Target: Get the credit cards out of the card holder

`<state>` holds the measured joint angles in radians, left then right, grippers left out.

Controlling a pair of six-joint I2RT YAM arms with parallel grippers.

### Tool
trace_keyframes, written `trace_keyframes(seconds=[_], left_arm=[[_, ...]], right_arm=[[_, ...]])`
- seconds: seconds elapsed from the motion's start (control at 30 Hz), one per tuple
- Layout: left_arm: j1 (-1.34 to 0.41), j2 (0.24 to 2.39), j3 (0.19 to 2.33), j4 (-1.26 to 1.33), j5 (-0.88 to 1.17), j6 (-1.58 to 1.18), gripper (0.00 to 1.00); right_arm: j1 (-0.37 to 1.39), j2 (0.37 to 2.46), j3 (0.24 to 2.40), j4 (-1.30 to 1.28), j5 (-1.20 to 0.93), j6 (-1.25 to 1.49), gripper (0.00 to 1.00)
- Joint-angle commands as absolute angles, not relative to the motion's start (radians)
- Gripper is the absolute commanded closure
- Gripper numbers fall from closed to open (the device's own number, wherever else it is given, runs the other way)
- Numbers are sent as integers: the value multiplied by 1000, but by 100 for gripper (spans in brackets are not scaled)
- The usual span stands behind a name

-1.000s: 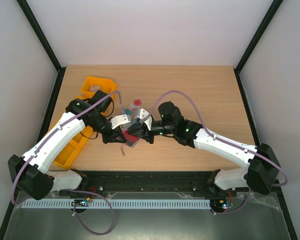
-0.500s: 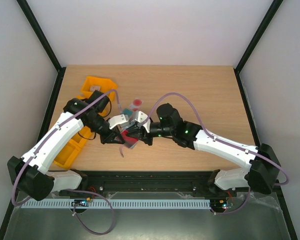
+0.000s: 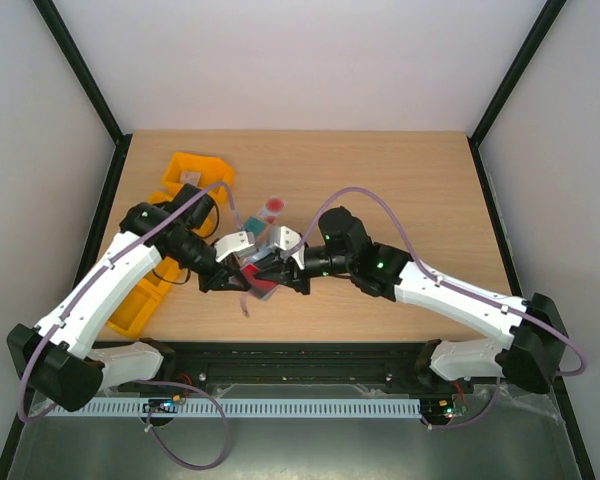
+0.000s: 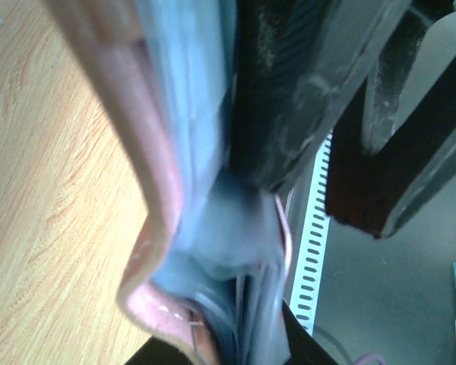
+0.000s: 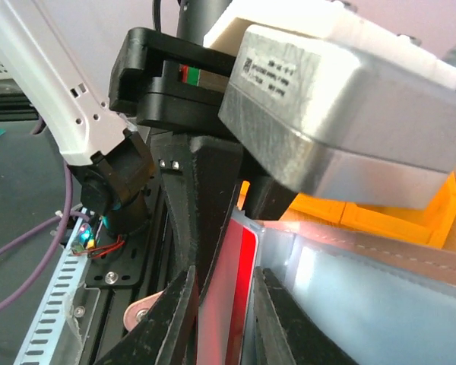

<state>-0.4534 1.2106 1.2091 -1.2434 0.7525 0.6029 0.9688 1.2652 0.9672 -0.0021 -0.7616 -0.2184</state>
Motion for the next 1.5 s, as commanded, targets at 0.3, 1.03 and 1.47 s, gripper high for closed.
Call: trace_keyframes(seconds=[0.3, 1.03, 1.47], left_arm=[[-446, 1176, 1123, -966, 793, 587, 98], [-418, 1169, 1104, -1036, 911, 635, 98], [-373, 1152, 1116, -1084, 967, 694, 98]], right_arm=[[1014, 1208, 917, -74, -754, -163, 78], [876, 1106, 835, 80, -284, 106, 1], [868, 1120, 810, 244, -699, 152, 80]])
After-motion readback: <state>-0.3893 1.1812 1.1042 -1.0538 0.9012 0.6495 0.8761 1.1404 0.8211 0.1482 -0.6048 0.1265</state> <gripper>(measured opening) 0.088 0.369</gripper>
